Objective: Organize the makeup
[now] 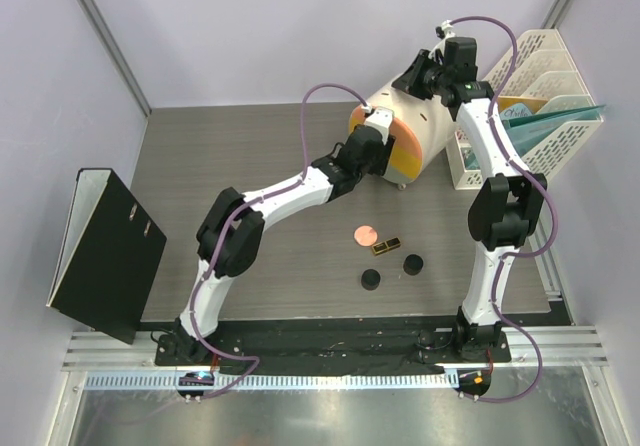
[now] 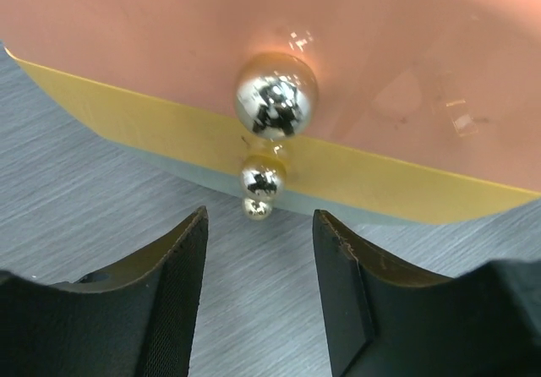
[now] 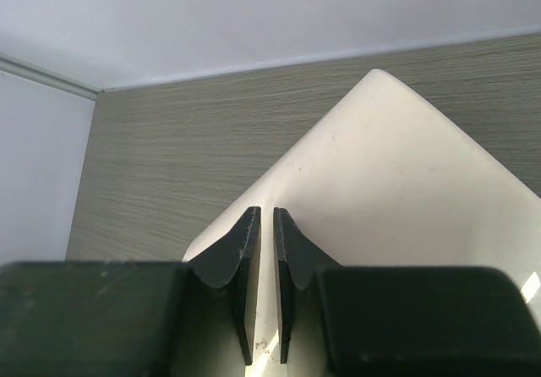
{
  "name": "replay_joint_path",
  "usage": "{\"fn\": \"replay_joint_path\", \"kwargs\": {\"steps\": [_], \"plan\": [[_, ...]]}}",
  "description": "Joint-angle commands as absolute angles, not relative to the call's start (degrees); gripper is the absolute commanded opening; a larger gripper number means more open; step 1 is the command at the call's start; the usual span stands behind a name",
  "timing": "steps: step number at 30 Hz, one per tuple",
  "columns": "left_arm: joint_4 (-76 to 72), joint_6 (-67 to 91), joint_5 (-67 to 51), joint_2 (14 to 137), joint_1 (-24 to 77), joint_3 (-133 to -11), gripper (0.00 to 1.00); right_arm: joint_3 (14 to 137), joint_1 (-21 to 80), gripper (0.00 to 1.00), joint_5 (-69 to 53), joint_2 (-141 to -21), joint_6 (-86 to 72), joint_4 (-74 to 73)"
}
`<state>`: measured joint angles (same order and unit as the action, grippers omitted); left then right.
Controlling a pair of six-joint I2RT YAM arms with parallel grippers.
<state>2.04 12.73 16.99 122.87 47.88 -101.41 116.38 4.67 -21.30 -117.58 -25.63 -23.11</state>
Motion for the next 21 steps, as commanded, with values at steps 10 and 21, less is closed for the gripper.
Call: {"fn": "replay_joint_path", "kwargs": {"steps": [10, 21], "plan": [[-1.84, 12.92, 14.68, 126.21, 46.06, -107.22, 0.47, 115.31, 3.6, 0.18, -19.6, -119.62, -23.38, -31.73], [-3.87, 13.09, 13.01, 127.7, 45.88, -109.16, 0.3, 115.58, 3.43, 0.18, -19.95, -120.32, -23.47, -31.9]]}}
